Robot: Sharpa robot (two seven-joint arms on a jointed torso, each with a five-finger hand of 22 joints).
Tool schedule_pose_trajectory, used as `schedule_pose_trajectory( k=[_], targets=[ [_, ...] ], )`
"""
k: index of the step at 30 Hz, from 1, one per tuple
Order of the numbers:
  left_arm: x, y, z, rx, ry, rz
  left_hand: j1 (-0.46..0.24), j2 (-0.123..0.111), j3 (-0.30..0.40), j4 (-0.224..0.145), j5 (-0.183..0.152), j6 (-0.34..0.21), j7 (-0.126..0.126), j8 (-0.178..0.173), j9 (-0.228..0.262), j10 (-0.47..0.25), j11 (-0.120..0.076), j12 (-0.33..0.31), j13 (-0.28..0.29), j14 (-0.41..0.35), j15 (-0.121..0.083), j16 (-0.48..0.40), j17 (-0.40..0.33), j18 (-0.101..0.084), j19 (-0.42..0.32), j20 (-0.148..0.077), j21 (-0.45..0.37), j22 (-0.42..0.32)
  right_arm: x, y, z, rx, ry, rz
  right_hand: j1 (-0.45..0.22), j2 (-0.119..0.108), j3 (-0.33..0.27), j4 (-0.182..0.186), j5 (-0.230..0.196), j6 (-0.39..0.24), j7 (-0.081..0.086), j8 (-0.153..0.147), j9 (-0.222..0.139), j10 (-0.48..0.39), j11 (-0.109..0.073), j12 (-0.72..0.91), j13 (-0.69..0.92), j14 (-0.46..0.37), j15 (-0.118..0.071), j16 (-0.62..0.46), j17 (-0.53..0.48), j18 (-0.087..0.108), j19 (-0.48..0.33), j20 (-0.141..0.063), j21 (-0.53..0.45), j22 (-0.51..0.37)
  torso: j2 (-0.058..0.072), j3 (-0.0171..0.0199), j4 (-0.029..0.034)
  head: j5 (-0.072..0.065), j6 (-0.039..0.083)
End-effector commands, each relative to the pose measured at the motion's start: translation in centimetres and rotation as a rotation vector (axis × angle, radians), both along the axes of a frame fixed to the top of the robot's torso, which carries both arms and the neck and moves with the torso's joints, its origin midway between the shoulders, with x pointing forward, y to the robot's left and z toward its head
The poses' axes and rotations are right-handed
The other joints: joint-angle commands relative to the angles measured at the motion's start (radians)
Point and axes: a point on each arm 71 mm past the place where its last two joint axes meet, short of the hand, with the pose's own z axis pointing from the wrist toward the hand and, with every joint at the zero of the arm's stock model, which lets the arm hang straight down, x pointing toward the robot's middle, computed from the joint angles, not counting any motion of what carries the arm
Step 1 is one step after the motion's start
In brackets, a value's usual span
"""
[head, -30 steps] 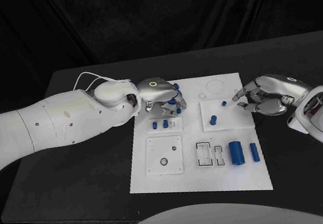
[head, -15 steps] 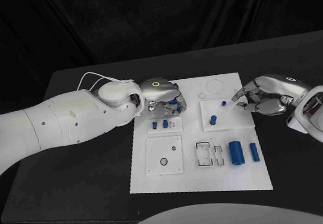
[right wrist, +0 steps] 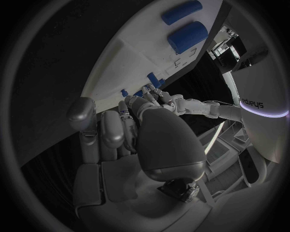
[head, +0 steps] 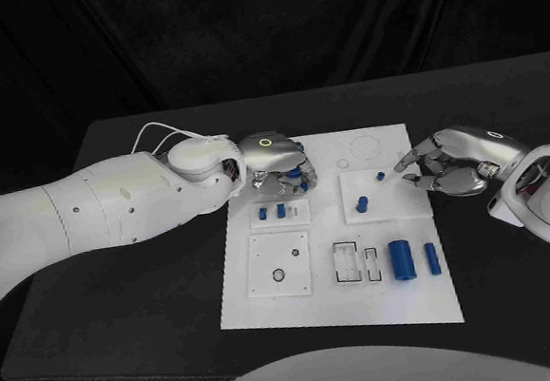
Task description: Assemble the parts on the task board
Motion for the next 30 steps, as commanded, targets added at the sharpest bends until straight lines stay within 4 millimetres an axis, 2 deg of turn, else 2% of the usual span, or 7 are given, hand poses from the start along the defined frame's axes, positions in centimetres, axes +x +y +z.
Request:
schedule_pose_trajectory(
  k=[1,7,16,19,24,28,30],
  targets=[
    [-0.08,0.09,-0.55,0.009,0.013,0.0,-0.015,-0.011,0.008,-0.007,-0.019,0.016,0.0,0.005,-0.005,0.036,-0.003,0.002,-0.004,0.01,-0.004,-0.002,0.0,-0.018,0.008,-0.003,0.009,0.165,-0.01,0.02,-0.16,-0.004,0.006,0.0,-0.012,-0.001,0.006,0.0,0.004,0.003,0.002,-0.005,-0.001,-0.006,0.002,-0.005,-0.045,0.0,0.003,-0.006,-0.003,0.012,-0.004,-0.002,-0.008,0.102,0.0,0.0012,-0.0016,0.003,0.0],
    [-0.1,0.16,-0.64,0.008,0.013,-0.001,-0.032,-0.014,0.005,-0.008,-0.055,0.017,-0.004,0.002,-0.011,0.077,-0.006,0.015,0.002,0.022,-0.003,0.003,0.007,-0.021,0.017,-0.003,0.024,0.17,-0.02,0.01,-0.21,-0.004,0.01,0.0,-0.012,-0.001,0.006,0.0,0.004,0.003,0.002,-0.005,-0.001,-0.006,0.002,-0.005,-0.045,0.0,0.003,-0.006,-0.003,0.012,-0.004,-0.002,-0.008,0.102,0.0,0.001,0.0007,-0.001,0.0],
    [-0.13,0.06,-0.77,0.006,0.013,-0.008,-0.035,-0.013,0.004,-0.019,-0.069,0.05,0.002,0.02,-0.008,0.113,-0.01,0.028,0.012,0.039,-0.005,0.009,0.015,-0.025,0.031,-0.004,0.046,0.175,-0.02,0.02,-0.24,-0.001,0.015,-0.001,-0.012,0.0,0.007,0.0,0.004,0.004,0.002,-0.004,-0.001,-0.006,0.003,-0.005,-0.046,0.0,0.004,-0.006,-0.003,0.012,-0.004,-0.001,-0.009,0.102,-0.001,0.0009,0.0003,0.0,0.0],
    [-0.18,0.0,-0.83,0.005,0.015,-0.013,-0.031,-0.009,0.006,-0.023,-0.067,0.059,0.003,0.026,-0.006,0.119,-0.011,0.028,0.013,0.041,-0.006,0.009,0.016,-0.026,0.034,-0.004,0.051,0.177,-0.03,0.05,-0.25,-0.001,0.016,0.0,-0.012,0.0,0.008,-0.001,0.005,0.005,0.001,-0.004,-0.001,-0.007,0.003,-0.006,-0.047,0.0,0.004,-0.007,-0.004,0.012,-0.005,-0.001,-0.012,0.101,-0.002,0.0007,-0.0003,0.001,0.0],
    [-0.27,-0.07,-0.94,0.001,0.014,-0.02,-0.012,0.001,0.018,-0.044,-0.039,0.084,0.006,0.042,-0.001,0.137,-0.014,0.027,0.015,0.05,-0.008,0.009,0.019,-0.028,0.042,-0.006,0.064,0.18,-0.03,0.06,-0.26,-0.001,0.017,0.001,-0.012,0.0,0.008,-0.001,0.005,0.005,0.001,-0.004,-0.001,-0.007,0.003,-0.006,-0.047,0.0,0.004,-0.007,-0.004,0.012,-0.005,-0.001,-0.012,0.101,-0.001,0.0009,-0.0001,0.002,0.0],
    [-0.3,-0.06,-0.99,-0.003,0.011,-0.022,0.0,0.009,0.026,-0.057,-0.042,0.096,0.013,0.048,0.0,0.155,-0.011,0.025,0.017,0.055,-0.008,0.008,0.019,-0.031,0.048,-0.007,0.075,0.183,-0.03,0.07,-0.27,-0.001,0.018,0.002,-0.013,0.0,0.008,-0.001,0.005,0.006,0.001,-0.004,-0.001,-0.007,0.003,-0.006,-0.047,-0.001,0.004,-0.008,-0.005,0.012,-0.005,-0.001,-0.012,0.101,0.0,0.0009,0.0,0.002,0.0],
    [-0.33,-0.05,-0.98,-0.009,0.006,-0.025,0.007,0.013,0.03,-0.065,-0.056,0.103,0.016,0.049,-0.001,0.168,-0.009,0.018,0.015,0.061,-0.006,0.005,0.018,-0.033,0.054,-0.008,0.086,0.186,-0.03,0.07,-0.28,-0.002,0.018,0.002,-0.013,0.0,0.008,-0.001,0.005,0.006,0.001,-0.004,-0.001,-0.007,0.003,-0.006,-0.047,-0.001,0.004,-0.008,-0.005,0.012,-0.005,-0.001,-0.012,0.101,0.001,0.0009,0.0006,0.003,0.0]
  ],
)
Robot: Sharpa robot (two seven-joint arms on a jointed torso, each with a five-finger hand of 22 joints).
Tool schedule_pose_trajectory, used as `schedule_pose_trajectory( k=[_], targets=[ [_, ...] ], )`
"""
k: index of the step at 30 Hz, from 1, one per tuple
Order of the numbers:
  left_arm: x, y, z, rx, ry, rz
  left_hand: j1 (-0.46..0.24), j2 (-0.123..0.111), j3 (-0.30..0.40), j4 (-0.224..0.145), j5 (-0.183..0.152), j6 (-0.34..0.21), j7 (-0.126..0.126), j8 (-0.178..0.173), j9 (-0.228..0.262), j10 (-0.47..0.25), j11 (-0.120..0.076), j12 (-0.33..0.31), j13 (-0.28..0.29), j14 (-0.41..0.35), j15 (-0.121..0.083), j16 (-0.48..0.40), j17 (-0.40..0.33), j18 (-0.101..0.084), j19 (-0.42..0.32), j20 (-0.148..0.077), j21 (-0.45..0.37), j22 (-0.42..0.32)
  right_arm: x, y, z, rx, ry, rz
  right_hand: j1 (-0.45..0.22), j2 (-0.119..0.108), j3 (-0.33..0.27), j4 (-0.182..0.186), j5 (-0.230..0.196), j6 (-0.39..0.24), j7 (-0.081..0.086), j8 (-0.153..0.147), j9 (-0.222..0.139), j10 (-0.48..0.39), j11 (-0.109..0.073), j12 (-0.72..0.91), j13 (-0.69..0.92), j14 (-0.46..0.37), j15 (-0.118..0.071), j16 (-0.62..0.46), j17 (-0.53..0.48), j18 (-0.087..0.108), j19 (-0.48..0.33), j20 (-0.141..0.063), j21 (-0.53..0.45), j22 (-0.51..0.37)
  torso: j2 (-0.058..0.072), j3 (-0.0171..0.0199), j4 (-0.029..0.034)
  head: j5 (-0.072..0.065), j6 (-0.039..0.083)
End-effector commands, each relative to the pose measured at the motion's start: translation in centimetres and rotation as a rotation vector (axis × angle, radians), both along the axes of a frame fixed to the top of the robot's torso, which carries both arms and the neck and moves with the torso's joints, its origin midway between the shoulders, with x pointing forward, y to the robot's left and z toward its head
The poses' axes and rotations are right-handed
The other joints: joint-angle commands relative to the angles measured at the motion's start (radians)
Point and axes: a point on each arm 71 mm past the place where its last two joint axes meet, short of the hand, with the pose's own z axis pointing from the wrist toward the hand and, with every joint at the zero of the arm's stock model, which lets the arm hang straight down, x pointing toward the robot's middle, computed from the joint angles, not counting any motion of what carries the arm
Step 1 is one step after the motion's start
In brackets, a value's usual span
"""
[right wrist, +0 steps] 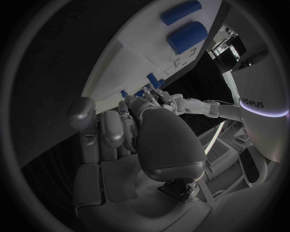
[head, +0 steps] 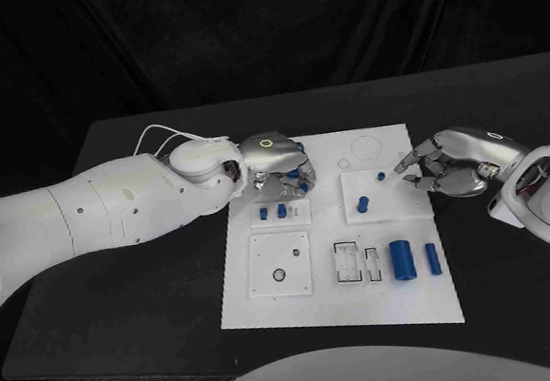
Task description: Assemble the parts on the task board
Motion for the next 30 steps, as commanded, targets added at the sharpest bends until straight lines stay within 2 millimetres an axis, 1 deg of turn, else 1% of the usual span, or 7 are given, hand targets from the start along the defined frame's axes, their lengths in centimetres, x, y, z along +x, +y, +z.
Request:
schedule_pose_trajectory(
  k=[1,7,14,21,28,29,30],
  targets=[
    [-0.4,0.0,-0.6,0.006,0.01,-0.023,0.018,0.015,0.004,-0.011,-0.017,0.015,0.006,0.005,0.001,0.02,-0.004,-0.009,0.001,0.01,0.002,-0.004,-0.003,-0.017,0.006,-0.001,0.008,0.187,-0.1,0.0,-0.1,-0.002,0.009,0.002,-0.013,0.0,0.006,0.002,0.005,0.006,0.001,-0.003,-0.001,-0.007,0.003,-0.004,-0.046,-0.001,0.004,-0.004,-0.001,0.012,-0.005,-0.001,-0.007,0.101,0.002,-0.0001,0.0006,0.001,0.0],
    [-0.8,0.1,-0.3,-0.028,-0.022,-0.047,0.021,0.018,0.008,-0.015,-0.029,0.051,0.012,0.012,0.001,0.05,0.001,-0.051,-0.018,0.03,0.002,-0.016,-0.009,-0.023,0.021,-0.004,0.034,0.193,-0.1,0.0,-0.1,-0.003,0.01,0.002,-0.014,0.0,0.006,0.001,0.005,0.008,0.001,-0.003,0.0,-0.007,0.003,-0.004,-0.046,-0.001,0.004,-0.005,-0.002,0.012,-0.005,-0.001,-0.008,0.101,0.001,-0.0006,0.0006,0.003,0.0],
    [-1.6,0.6,0.4,-0.065,-0.055,-0.067,0.031,0.017,0.018,-0.018,-0.046,0.071,0.018,0.002,-0.004,0.092,0.005,-0.104,-0.047,0.054,-0.005,-0.031,-0.012,-0.029,0.039,-0.009,0.066,0.202,-0.1,-0.1,-0.1,-0.002,0.01,0.0,-0.016,-0.001,0.007,0.002,0.004,0.011,0.001,-0.001,0.0,-0.007,0.004,-0.005,-0.047,-0.001,0.005,-0.007,-0.005,0.012,-0.005,-0.001,-0.01,0.101,0.0,-0.0004,0.0013,0.001,0.0],
    [-1.8,1.2,2.3,-0.071,-0.079,-0.07,0.032,0.02,0.022,-0.012,-0.066,0.076,0.019,-0.006,-0.008,0.106,0.006,-0.129,-0.061,0.054,-0.01,-0.054,-0.03,-0.029,0.039,-0.012,0.064,0.201,-0.2,-0.2,-0.1,-0.003,0.011,-0.003,-0.017,-0.001,0.007,0.002,0.003,0.011,0.002,-0.001,0.0,-0.008,0.004,-0.005,-0.048,-0.001,0.005,-0.008,-0.005,0.013,-0.005,-0.001,-0.011,0.1,0.0,-0.0003,0.0015,0.0,0.0],
    [-1.9,1.9,4.2,-0.064,-0.096,-0.063,0.029,0.019,0.02,-0.009,-0.07,0.08,0.017,-0.007,-0.008,0.112,0.004,-0.135,-0.065,0.053,-0.011,-0.06,-0.035,-0.028,0.037,-0.013,0.06,0.2,-0.1,-0.2,-0.1,0.001,0.018,-0.007,-0.019,-0.001,0.007,0.002,0.002,0.011,0.002,-0.001,0.0,-0.009,0.003,-0.008,-0.05,-0.001,0.005,-0.009,-0.006,0.013,-0.005,-0.001,-0.013,0.1,-0.003,0.0039,0.0015,0.001,0.0],
    [-1.9,2.0,4.4,-0.062,-0.097,-0.06,0.028,0.019,0.018,-0.007,-0.07,0.082,0.016,-0.007,-0.008,0.116,0.003,-0.138,-0.066,0.054,-0.012,-0.063,-0.037,-0.028,0.037,-0.014,0.059,0.2,-0.1,-0.2,-0.1,0.001,0.018,-0.007,-0.019,-0.001,0.007,0.002,0.002,0.011,0.002,-0.001,0.0,-0.009,0.003,-0.008,-0.05,-0.001,0.005,-0.009,-0.006,0.013,-0.005,-0.001,-0.013,0.1,-0.002,0.0037,0.0011,0.003,0.0],
    [-1.9,2.2,4.5,-0.06,-0.099,-0.055,0.027,0.019,0.018,-0.006,-0.07,0.083,0.015,-0.007,-0.008,0.117,0.003,-0.139,-0.067,0.053,-0.012,-0.065,-0.039,-0.027,0.036,-0.014,0.057,0.2,-0.1,-0.2,-0.1,0.002,0.019,-0.007,-0.019,-0.001,0.007,0.002,0.002,0.011,0.002,-0.001,0.0,-0.009,0.003,-0.008,-0.05,-0.001,0.005,-0.009,-0.006,0.013,-0.005,-0.001,-0.013,0.1,-0.002,0.0045,0.0016,0.002,0.0]
  ],
)
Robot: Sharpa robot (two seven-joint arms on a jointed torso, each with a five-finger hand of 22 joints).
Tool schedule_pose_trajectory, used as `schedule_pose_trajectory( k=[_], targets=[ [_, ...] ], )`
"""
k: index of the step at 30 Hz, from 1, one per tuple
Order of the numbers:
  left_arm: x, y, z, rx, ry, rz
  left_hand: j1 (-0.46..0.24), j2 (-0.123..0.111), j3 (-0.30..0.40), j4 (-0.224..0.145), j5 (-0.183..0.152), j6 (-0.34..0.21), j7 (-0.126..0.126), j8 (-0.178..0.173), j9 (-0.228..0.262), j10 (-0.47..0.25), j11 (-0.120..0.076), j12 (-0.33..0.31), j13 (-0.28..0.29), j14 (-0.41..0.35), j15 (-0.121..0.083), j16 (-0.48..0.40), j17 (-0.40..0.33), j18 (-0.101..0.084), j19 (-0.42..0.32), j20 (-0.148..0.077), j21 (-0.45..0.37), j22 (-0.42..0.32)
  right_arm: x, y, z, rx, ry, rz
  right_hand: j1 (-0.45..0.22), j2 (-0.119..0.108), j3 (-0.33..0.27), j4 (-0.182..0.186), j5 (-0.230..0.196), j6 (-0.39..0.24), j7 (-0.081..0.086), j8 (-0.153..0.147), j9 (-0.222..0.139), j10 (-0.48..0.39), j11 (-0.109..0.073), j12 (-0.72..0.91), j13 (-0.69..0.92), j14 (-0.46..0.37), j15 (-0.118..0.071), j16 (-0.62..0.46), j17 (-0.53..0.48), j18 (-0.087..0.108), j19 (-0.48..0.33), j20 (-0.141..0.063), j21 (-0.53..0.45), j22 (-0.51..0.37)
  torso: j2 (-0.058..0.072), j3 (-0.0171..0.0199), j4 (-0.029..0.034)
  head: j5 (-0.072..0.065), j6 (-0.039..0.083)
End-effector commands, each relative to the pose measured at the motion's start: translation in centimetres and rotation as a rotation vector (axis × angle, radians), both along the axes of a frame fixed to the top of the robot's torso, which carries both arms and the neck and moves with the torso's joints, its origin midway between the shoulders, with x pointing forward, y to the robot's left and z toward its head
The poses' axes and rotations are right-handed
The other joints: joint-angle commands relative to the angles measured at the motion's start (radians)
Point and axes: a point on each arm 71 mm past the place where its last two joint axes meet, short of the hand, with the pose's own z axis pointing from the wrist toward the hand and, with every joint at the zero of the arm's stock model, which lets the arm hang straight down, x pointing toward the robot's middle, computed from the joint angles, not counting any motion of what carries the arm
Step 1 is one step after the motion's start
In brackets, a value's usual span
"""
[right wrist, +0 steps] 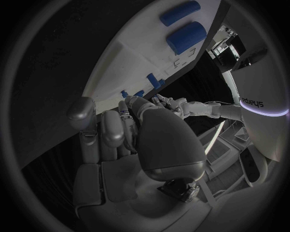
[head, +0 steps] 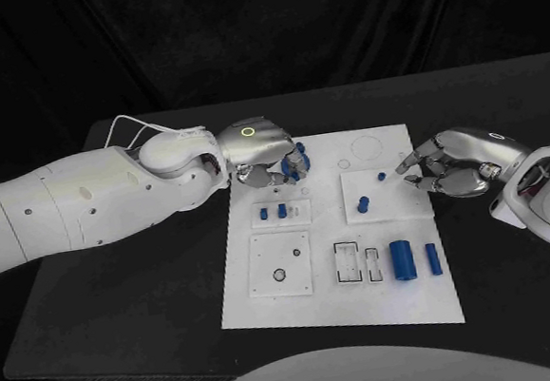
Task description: Assemble the parts on the task board
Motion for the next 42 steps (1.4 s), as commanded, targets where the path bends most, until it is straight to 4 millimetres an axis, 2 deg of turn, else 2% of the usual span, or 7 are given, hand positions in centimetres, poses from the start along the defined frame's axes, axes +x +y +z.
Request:
schedule_pose_trajectory(
  k=[1,5,7,13,20,29,42],
  targets=[
    [0.0,0.2,0.5,0.006,-0.003,-0.003,-0.004,0.007,-0.003,0.009,-0.006,0.01,0.001,-0.002,0.0,0.034,-0.026,-0.007,-0.002,0.004,-0.003,-0.009,-0.004,-0.012,0.003,-0.003,-0.005,0.2,0.0,0.0,-0.1,0.001,0.013,-0.002,-0.012,-0.001,0.004,0.0,0.001,0.008,-0.002,-0.001,0.0,-0.006,0.0,-0.008,-0.045,-0.001,0.005,-0.006,-0.002,0.013,-0.006,-0.001,-0.008,0.099,0.0,0.0025,0.0001,0.003,0.0],
    [0.0,1.0,0.7,0.02,0.007,0.018,-0.005,0.008,-0.004,0.01,-0.007,0.01,0.0,-0.003,0.0,0.035,-0.026,-0.011,-0.004,0.002,-0.004,-0.015,-0.009,-0.011,0.002,-0.004,-0.008,0.199,0.0,0.1,-0.1,0.003,0.013,-0.002,-0.012,-0.001,0.004,0.0,0.001,0.008,-0.002,-0.001,0.0,-0.006,0.0,-0.008,-0.045,-0.001,0.005,-0.006,-0.002,0.013,-0.006,-0.001,-0.008,0.099,0.002,0.0008,0.0005,-0.002,0.0],
    [0.0,1.4,0.7,0.032,0.02,0.03,-0.005,0.008,-0.004,0.012,-0.007,0.009,-0.001,-0.005,-0.001,0.035,-0.027,-0.015,-0.006,0.001,-0.005,-0.019,-0.014,-0.011,0.0,-0.005,-0.011,0.198,-0.1,0.1,-0.1,0.003,0.013,-0.002,-0.013,-0.001,0.004,0.0,0.0,0.007,-0.002,-0.002,0.0,-0.007,0.0,-0.008,-0.046,-0.002,0.005,-0.007,-0.004,0.013,-0.006,-0.001,-0.009,0.099,0.0,0.0017,0.0018,-0.004,0.0],
    [0.0,2.1,0.6,0.049,0.036,0.051,-0.007,0.007,-0.006,0.016,-0.007,0.008,-0.003,-0.008,-0.002,0.034,-0.028,-0.023,-0.011,-0.003,-0.006,-0.03,-0.023,-0.01,-0.003,-0.006,-0.018,0.196,0.0,0.1,-0.1,0.004,0.012,-0.002,-0.014,-0.001,0.005,0.0,0.0,0.007,-0.002,-0.002,0.0,-0.007,-0.001,-0.008,-0.046,-0.002,0.005,-0.008,-0.004,0.013,-0.006,-0.001,-0.01,0.099,0.0,0.0012,0.0014,0.002,0.0],
    [0.3,2.4,0.3,0.062,0.047,0.069,-0.007,0.006,-0.008,0.017,-0.007,0.007,-0.004,-0.009,-0.002,0.035,-0.029,-0.027,-0.013,-0.005,-0.007,-0.036,-0.028,-0.009,-0.006,-0.007,-0.022,0.195,0.0,0.2,-0.1,0.005,0.011,-0.001,-0.014,-0.001,0.005,0.0,0.0,0.007,-0.002,-0.002,0.0,-0.007,-0.001,-0.008,-0.046,-0.002,0.005,-0.008,-0.004,0.013,-0.006,-0.001,-0.01,0.099,0.002,-0.0026,-0.0003,0.005,0.0],
    [0.7,2.6,-0.2,0.073,0.06,0.085,-0.005,0.005,-0.008,0.016,-0.007,0.006,-0.004,-0.011,-0.003,0.036,-0.029,-0.03,-0.015,-0.006,-0.007,-0.039,-0.03,-0.009,-0.006,-0.007,-0.023,0.195,0.0,0.2,-0.1,0.006,0.01,0.0,-0.015,0.0,0.005,0.0,-0.001,0.005,-0.002,-0.003,-0.001,-0.008,-0.001,-0.01,-0.047,-0.002,0.005,-0.009,-0.006,0.014,-0.008,-0.001,-0.014,0.098,0.003,-0.0038,-0.0024,0.01,0.0],
    [0.7,2.3,-1.4,0.083,0.084,0.087,-0.004,0.005,-0.009,0.016,-0.007,0.006,-0.005,-0.011,-0.003,0.037,-0.029,-0.031,-0.016,-0.007,-0.008,-0.042,-0.032,-0.008,-0.007,-0.007,-0.024,0.194,0.0,0.2,-0.1,0.006,0.009,0.001,-0.015,0.0,0.005,0.0,-0.001,0.005,-0.002,-0.003,-0.001,-0.008,-0.001,-0.01,-0.047,-0.002,0.005,-0.009,-0.006,0.014,-0.008,-0.001,-0.014,0.098,0.003,-0.0025,-0.0013,0.009,0.0]
  ],
)
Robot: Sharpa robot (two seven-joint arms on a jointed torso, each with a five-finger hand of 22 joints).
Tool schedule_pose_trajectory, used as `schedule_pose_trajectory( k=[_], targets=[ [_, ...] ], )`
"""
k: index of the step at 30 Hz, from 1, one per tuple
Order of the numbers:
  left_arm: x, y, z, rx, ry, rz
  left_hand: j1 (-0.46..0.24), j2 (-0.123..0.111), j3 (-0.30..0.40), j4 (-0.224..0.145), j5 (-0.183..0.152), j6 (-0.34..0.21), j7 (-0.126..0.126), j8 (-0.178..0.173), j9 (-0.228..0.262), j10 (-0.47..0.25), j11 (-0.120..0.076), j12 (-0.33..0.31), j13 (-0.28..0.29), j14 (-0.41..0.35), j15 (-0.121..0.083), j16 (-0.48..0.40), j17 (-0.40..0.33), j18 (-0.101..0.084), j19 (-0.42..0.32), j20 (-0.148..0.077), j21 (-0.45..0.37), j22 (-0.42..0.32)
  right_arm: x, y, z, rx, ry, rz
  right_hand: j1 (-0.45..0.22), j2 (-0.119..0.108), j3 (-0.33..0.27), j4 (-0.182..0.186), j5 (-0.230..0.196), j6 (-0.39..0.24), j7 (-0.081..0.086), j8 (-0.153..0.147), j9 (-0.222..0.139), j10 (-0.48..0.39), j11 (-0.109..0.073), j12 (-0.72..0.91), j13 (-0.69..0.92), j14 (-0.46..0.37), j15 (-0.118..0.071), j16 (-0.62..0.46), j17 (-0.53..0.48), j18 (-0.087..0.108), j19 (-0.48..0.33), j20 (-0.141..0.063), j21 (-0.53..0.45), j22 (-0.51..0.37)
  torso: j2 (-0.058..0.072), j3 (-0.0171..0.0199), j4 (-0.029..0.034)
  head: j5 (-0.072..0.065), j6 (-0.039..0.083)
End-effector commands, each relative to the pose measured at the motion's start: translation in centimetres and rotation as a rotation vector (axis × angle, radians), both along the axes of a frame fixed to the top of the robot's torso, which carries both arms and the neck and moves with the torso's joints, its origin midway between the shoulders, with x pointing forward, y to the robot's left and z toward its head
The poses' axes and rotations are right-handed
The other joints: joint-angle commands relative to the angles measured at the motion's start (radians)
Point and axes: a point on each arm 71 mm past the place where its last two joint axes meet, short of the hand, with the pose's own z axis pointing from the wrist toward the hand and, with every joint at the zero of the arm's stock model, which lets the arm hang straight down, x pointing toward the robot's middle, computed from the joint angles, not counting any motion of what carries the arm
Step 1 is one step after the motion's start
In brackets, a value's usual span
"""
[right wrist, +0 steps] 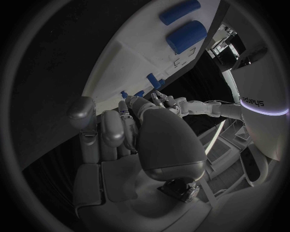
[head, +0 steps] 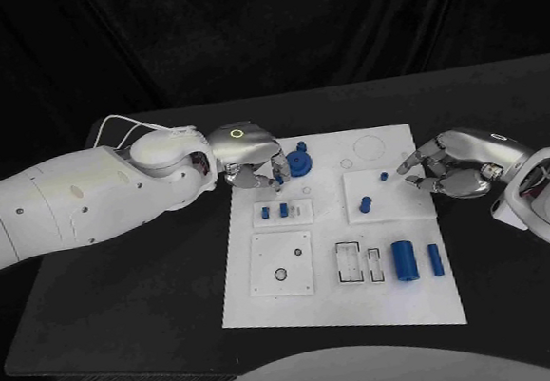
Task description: Assemble the parts on the task board
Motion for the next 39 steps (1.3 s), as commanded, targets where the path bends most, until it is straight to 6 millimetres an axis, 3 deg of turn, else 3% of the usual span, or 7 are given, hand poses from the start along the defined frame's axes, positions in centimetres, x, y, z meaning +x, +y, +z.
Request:
schedule_pose_trajectory(
  k=[1,39],
  targets=[
    [-0.08,-0.23,-0.28,0.006,0.013,-0.005,0.0,0.002,-0.001,0.004,0.001,0.0,-0.004,0.006,0.002,0.027,-0.019,-0.004,0.0,-0.004,-0.004,-0.007,-0.002,-0.009,-0.003,-0.004,-0.005,0.194,-0.05,0.0,-0.09,-0.001,0.003,0.0,-0.007,0.0,0.005,0.0,-0.001,0.005,-0.002,-0.003,-0.001,-0.008,-0.001,-0.007,-0.036,-0.002,0.005,-0.005,-0.001,0.014,-0.008,-0.001,-0.003,0.097,0.0,0.0005,0.0003,-0.001,0.0],
    [-0.27,0.19,-1.15,0.042,0.018,0.008,0.008,0.0,-0.002,0.0,0.001,-0.002,-0.005,0.002,0.0,0.029,-0.021,-0.013,-0.004,-0.008,-0.005,-0.019,-0.011,-0.007,-0.007,-0.005,-0.014,0.192,0.01,-0.09,-0.19,-0.007,0.011,-0.003,-0.008,0.0,0.007,0.0,-0.001,0.005,-0.002,-0.003,-0.001,-0.007,0.0,-0.007,-0.035,-0.002,0.005,-0.006,-0.001,0.014,-0.007,0.0,-0.003,0.097,0.0,0.001,0.0009,0.005,0.0]
  ],
)
